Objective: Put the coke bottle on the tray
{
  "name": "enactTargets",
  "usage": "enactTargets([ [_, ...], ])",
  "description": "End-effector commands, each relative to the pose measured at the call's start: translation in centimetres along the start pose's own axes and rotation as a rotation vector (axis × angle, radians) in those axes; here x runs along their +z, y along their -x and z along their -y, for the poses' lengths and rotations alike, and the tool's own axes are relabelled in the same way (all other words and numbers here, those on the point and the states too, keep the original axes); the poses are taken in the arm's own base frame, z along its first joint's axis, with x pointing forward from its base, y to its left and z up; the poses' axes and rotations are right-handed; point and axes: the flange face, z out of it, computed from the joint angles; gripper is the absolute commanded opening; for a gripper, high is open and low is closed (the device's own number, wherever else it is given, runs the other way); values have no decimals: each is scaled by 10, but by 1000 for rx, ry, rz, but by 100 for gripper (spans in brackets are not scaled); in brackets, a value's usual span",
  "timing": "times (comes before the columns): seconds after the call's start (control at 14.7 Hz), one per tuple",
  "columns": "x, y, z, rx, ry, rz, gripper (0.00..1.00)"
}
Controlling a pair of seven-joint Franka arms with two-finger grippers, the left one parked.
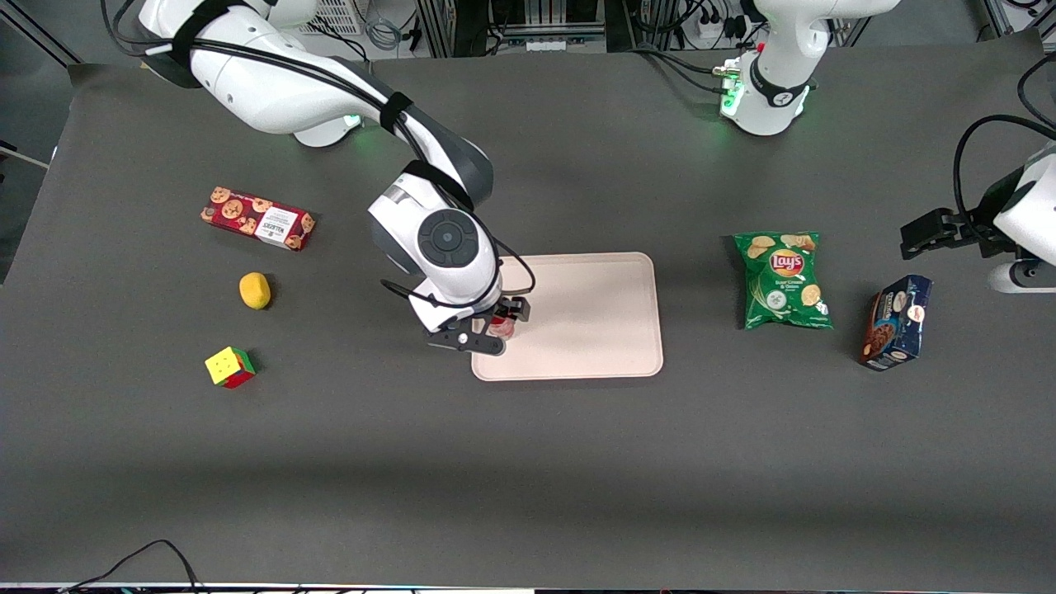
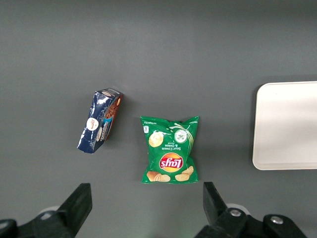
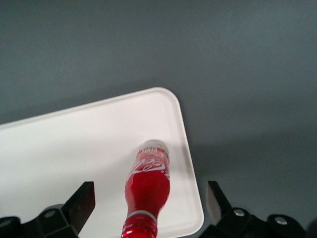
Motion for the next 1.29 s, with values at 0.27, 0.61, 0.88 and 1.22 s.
enactTargets([
  [0.27, -126, -43, -144, -118, -3, -75, 100],
  [0.61, -181, -47, -245, -182, 6, -86, 100],
  [0.88, -213, -43, -305, -164, 52, -56, 100],
  [1.22, -250, -36, -387, -207, -47, -66, 100],
])
